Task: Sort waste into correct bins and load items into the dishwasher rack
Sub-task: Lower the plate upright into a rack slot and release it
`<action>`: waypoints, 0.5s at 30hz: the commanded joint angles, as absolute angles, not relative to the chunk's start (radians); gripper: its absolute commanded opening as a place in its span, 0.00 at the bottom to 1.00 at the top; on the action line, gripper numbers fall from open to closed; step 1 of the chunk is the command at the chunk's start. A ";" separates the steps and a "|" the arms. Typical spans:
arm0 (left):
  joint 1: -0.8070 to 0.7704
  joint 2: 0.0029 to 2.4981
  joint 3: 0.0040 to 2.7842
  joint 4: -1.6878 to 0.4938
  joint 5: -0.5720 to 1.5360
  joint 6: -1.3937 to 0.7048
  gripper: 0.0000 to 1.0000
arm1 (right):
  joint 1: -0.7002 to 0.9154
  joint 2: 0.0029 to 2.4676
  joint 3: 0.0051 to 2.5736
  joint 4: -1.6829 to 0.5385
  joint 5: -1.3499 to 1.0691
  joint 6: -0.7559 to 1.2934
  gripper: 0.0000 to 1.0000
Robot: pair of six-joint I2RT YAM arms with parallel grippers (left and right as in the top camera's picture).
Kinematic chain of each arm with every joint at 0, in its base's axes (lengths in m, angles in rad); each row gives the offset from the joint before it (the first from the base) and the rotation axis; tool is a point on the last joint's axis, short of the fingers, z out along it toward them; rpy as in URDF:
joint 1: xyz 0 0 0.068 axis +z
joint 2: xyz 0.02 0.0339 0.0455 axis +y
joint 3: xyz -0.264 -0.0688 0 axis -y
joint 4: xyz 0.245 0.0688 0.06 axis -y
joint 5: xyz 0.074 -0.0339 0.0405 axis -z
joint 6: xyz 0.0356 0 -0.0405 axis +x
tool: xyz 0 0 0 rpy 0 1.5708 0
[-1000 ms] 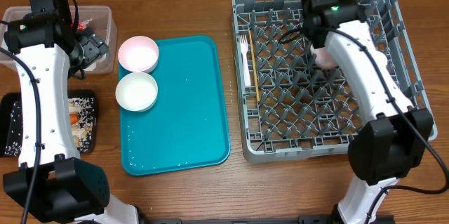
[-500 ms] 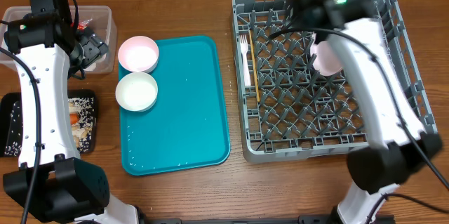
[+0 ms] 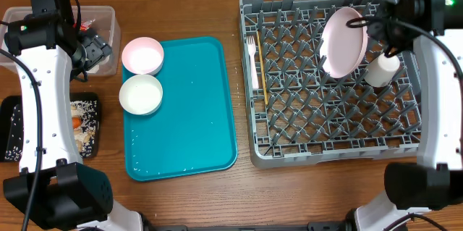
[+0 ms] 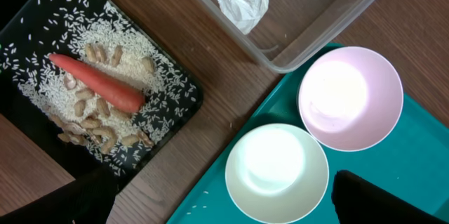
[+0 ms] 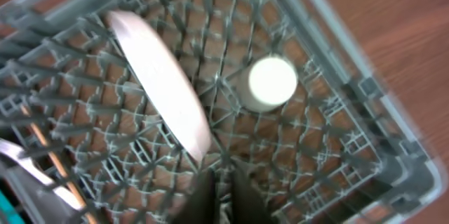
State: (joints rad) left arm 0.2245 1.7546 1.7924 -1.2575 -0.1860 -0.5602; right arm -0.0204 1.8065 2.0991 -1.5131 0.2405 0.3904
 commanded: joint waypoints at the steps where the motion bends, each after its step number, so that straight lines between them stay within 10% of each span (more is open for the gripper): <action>1: 0.226 1.754 1.802 -1.256 -0.183 -0.576 1.00 | -0.056 1.810 1.990 -1.471 0.106 0.401 0.04; 15: 0.226 1.754 1.802 -1.256 -0.183 -0.576 1.00 | -0.061 1.813 1.675 -1.177 0.064 0.400 0.04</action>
State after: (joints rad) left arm 0.2245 1.7546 1.7924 -1.2583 -0.1864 -0.5602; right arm -0.0608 1.8126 1.7077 -1.2156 0.0845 0.3935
